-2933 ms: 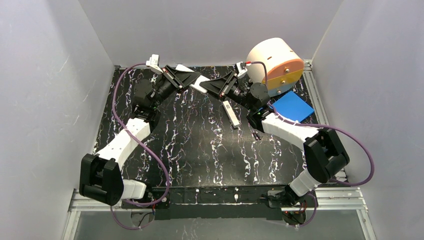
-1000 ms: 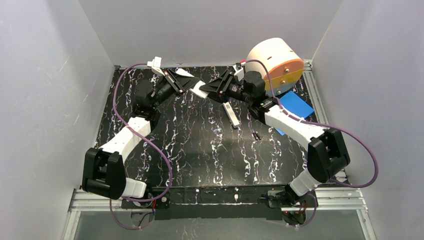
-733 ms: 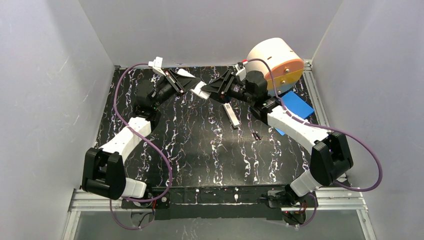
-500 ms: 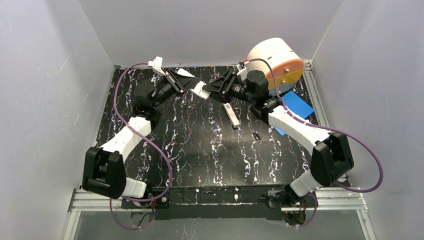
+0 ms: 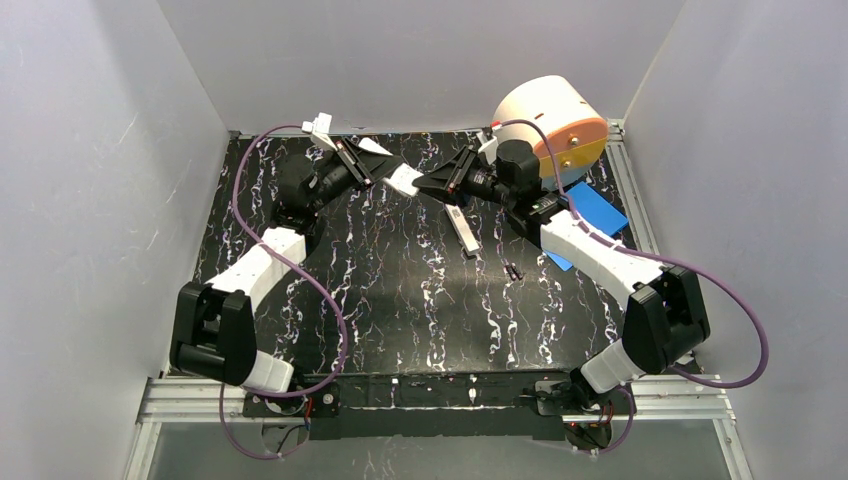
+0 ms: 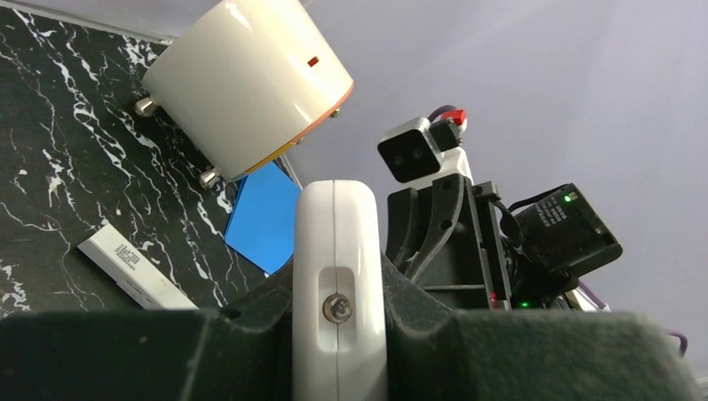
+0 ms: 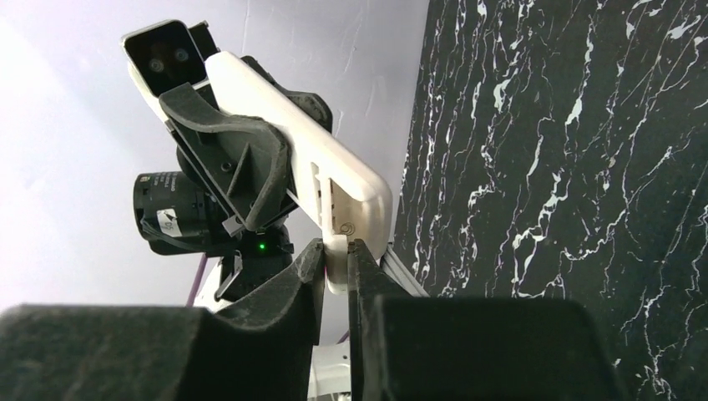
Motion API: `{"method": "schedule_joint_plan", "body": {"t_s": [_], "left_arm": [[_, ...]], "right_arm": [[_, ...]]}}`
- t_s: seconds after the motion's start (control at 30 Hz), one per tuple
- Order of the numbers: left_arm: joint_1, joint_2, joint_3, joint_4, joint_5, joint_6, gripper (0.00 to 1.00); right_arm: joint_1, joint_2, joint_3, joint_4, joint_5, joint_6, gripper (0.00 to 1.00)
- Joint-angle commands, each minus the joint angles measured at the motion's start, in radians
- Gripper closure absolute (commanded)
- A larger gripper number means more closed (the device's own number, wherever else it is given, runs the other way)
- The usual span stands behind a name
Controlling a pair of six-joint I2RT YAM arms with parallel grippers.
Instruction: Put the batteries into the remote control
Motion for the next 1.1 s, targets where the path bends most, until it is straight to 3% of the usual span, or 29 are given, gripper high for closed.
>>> {"method": "schedule_joint_plan", "body": {"t_s": [0.0, 0.1, 0.27, 0.5, 0.6, 0.8, 1.07], "left_arm": [[-0.002, -0.002, 0.045, 0.010, 0.016, 0.035, 1.00], [0.000, -0.009, 0.043, -0.018, 0.010, 0.066, 1.00], [0.009, -0.012, 0.074, -0.166, -0.004, 0.208, 1.00], [0.068, -0.044, 0.079, -0.305, -0.007, 0.367, 1.00], [0.097, -0.068, 0.081, -0.320, 0.006, 0.381, 1.00], [0.121, -0.098, 0.129, -0.366, 0.063, 0.401, 1.00], [0.121, -0.116, 0.154, -0.374, 0.138, 0.360, 1.00]], "right_arm": [[-0.005, -0.024, 0.014, 0.002, -0.023, -0.003, 0.85], [-0.008, -0.024, 0.015, 0.040, -0.038, -0.009, 0.95], [-0.033, -0.083, -0.041, 0.209, -0.080, -0.041, 0.97], [-0.123, -0.141, -0.140, 0.017, -0.136, -0.230, 0.98], [-0.121, -0.074, -0.097, -0.130, -0.206, -0.402, 0.98], [-0.057, 0.164, -0.033, -0.289, -0.358, -0.590, 0.97], [-0.032, 0.362, -0.013, -0.349, -0.386, -0.659, 0.91]]}}
